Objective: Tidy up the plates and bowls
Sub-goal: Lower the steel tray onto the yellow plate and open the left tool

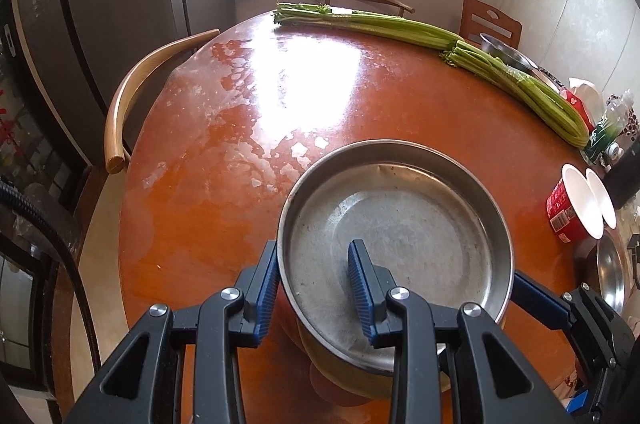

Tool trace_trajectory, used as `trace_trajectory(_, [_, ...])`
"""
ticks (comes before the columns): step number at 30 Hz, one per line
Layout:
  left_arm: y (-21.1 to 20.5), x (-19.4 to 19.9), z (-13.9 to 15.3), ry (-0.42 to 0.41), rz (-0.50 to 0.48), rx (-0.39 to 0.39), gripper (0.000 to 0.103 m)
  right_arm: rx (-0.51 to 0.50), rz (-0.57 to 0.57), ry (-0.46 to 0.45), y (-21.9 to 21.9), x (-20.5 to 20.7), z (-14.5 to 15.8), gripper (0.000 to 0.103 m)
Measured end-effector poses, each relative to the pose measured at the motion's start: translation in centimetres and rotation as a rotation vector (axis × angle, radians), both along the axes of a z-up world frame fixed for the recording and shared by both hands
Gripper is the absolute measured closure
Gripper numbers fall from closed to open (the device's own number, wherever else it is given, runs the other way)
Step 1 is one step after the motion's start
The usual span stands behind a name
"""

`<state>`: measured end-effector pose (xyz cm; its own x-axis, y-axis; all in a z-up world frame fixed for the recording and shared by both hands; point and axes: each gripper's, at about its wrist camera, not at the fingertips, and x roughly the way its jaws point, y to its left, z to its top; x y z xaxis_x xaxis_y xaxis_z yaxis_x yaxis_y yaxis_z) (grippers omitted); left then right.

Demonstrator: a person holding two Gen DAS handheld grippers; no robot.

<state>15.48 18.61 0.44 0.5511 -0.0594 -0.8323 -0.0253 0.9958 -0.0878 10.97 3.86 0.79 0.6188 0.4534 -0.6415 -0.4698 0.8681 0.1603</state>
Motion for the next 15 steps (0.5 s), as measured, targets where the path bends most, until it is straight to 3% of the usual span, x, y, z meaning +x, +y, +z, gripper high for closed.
trace_trajectory(15, [-0.26,-0.65,-0.07,-0.011,-0.016,0.012,0.069,-0.082,0.006,-0.043,0.36,-0.66,-0.20,0.039])
